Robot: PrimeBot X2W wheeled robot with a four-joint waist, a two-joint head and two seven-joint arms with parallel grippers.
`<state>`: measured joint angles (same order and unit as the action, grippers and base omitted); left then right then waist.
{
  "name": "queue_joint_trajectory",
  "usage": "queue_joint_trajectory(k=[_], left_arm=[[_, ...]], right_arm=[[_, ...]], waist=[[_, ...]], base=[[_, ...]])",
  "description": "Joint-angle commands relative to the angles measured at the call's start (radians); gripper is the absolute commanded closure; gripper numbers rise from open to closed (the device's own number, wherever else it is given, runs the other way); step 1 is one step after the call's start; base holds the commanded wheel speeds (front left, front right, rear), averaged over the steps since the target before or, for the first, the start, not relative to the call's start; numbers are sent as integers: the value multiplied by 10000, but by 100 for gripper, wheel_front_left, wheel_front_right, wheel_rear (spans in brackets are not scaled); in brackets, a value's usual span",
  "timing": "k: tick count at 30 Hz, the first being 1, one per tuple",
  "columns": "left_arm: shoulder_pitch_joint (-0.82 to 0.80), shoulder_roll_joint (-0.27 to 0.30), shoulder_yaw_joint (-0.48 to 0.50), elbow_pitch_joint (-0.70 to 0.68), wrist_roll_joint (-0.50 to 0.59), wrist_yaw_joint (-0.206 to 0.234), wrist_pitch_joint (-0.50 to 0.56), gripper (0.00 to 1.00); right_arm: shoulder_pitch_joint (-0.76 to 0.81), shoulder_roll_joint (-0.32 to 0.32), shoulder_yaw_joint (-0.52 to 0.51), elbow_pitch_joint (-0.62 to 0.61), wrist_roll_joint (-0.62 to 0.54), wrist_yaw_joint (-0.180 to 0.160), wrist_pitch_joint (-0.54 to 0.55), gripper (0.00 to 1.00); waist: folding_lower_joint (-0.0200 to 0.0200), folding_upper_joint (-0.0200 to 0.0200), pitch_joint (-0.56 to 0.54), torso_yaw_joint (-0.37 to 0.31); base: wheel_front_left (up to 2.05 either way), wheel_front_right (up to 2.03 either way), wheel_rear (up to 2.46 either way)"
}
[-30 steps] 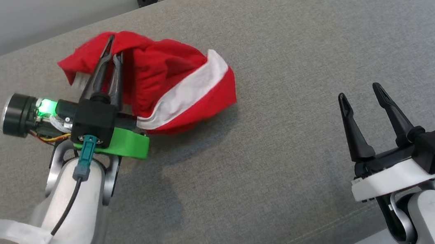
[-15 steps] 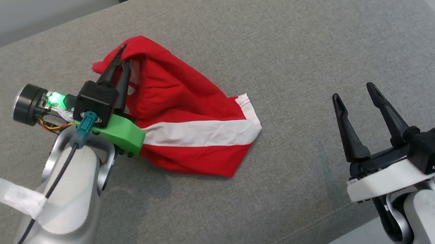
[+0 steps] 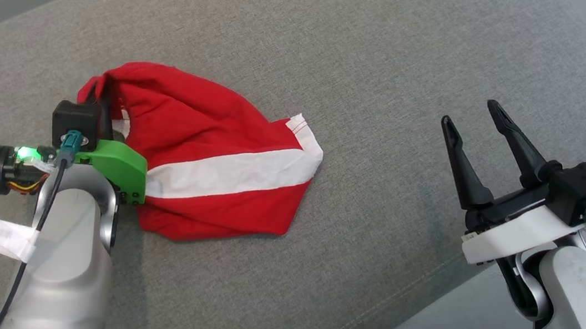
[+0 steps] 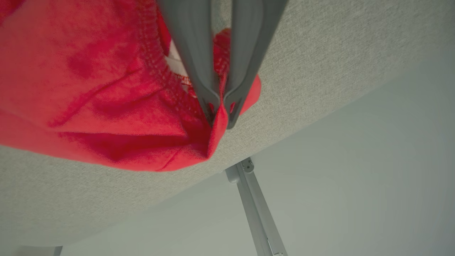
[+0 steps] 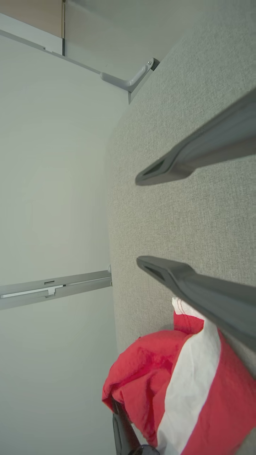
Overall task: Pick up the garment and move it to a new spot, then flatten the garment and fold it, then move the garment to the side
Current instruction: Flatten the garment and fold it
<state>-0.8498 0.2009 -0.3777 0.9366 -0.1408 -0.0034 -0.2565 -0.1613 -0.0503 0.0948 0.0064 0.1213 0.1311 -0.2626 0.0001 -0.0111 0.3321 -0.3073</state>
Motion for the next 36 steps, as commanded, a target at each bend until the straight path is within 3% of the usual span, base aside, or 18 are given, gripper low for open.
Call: queue_joint_trajectory(k=[1, 2, 3, 4, 5, 8, 14, 24, 29, 36], left_arm=[[-155, 5, 51, 174, -113, 41, -25, 100], [-174, -46, 71, 347, -157, 39, -38, 100], [-196, -64, 71, 485, -187, -3, -52, 65], [-221, -87, 55, 598, -199, -41, -63, 18], [-223, -132, 72, 660, -239, -21, -79, 0], [-137, -265, 94, 665, -294, -81, -90, 0], [776, -392, 351, -680, -499, -54, -77, 0], [3614, -831, 882, -3040, -1193, -532, -78, 0], [4160, -1080, 747, -2810, -1497, -741, -79, 0], [3696, -1250, 807, -1934, -1996, -914, -60, 0]], right_arm=[[-90, -2, -30, 18, 39, -7, -33, 0], [-78, -4, -78, 26, 25, -7, -33, 0], [-65, -2, -115, 36, 9, -7, -33, 0], [-63, 0, -140, 42, 0, -7, -33, 0], [-50, 0, -138, 32, -5, -7, -33, 0], [12, -5, -127, 22, -36, -7, -33, 0], [125, -7, -206, 82, -132, -7, -33, 0], [571, -5, -404, 226, -268, -7, -33, 0], [619, -5, -257, 269, -294, -7, -33, 0], [608, -7, -141, 268, -325, -7, -33, 0]], waist=[[-1, 111, 40, -46], [-1, 111, 17, -14], [-1, 111, -7, 31], [-1, 111, -34, 91], [-1, 111, -73, 162], [-1, 111, -232, 416], [-1, 111, -740, 1009], [-1, 111, -1679, 1791], [-1, 111, -1770, 1762], [-1, 111, -1644, 1286]], base=[[0, 0, 0], [0, 0, 0], [0, 0, 0], [0, 0, 0], [0, 0, 0], [0, 0, 0], [0, 0, 0], [0, 0, 0], [0, 0, 0], [0, 0, 0]])
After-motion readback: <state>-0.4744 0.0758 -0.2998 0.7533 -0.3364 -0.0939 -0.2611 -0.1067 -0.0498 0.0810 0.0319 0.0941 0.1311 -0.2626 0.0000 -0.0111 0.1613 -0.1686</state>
